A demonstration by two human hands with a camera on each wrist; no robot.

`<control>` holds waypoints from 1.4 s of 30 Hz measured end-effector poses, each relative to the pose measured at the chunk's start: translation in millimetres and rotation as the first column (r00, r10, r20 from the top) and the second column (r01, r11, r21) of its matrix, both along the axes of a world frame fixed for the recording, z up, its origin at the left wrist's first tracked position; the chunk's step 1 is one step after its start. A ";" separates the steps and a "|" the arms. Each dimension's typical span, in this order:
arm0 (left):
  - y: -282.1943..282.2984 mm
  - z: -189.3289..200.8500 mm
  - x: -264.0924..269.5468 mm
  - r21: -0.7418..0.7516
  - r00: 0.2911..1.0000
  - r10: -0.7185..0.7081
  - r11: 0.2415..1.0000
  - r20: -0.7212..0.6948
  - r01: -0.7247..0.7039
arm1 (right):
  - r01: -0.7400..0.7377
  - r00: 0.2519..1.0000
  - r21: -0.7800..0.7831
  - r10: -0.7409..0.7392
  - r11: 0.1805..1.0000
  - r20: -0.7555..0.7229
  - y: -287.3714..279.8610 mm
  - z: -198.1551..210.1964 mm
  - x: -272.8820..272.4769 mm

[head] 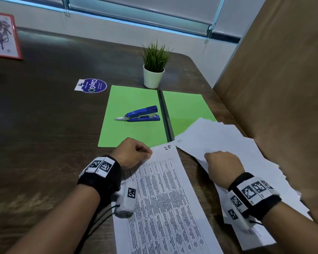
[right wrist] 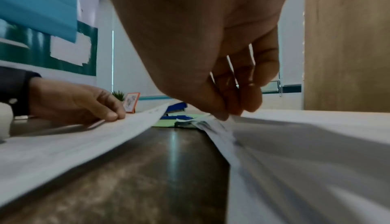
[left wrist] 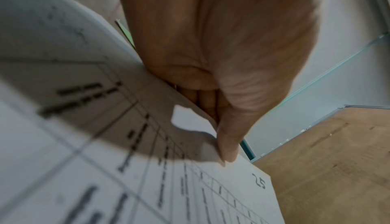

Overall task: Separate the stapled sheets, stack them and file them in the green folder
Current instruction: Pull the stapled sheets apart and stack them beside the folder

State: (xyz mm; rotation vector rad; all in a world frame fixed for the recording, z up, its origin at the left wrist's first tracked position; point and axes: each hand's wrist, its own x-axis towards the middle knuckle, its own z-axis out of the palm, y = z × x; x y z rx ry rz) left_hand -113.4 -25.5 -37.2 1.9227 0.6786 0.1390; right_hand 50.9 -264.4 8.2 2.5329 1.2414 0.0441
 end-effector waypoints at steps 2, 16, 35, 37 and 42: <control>1.0 -1.7 0.9 0.008 1.000 0.000 1.000 -0.003 0.000 | 0.073 0.997 -0.012 -0.073 0.997 -0.004 -2.8 1.1 -1.5; -0.2 -3.8 0.4 0.016 0.994 0.008 1.000 0.105 -0.010 | 0.176 0.983 0.262 -0.156 0.949 -0.094 3.6 3.4 -14.2; -0.7 -2.2 0.9 -0.079 0.978 0.129 0.990 0.164 -0.117 | 0.362 0.324 0.212 0.091 0.908 -0.942 -0.2 -22.4 -31.2; 0.2 -1.1 1.7 -0.070 0.969 0.150 0.988 0.196 -0.139 | 0.304 0.371 0.200 0.078 0.931 -0.925 -7.0 -15.4 -25.4; -3.7 10.6 4.5 -0.049 0.915 0.258 0.966 0.310 -0.255 | 0.409 0.676 0.564 0.177 0.717 -0.716 -13.6 19.9 -6.8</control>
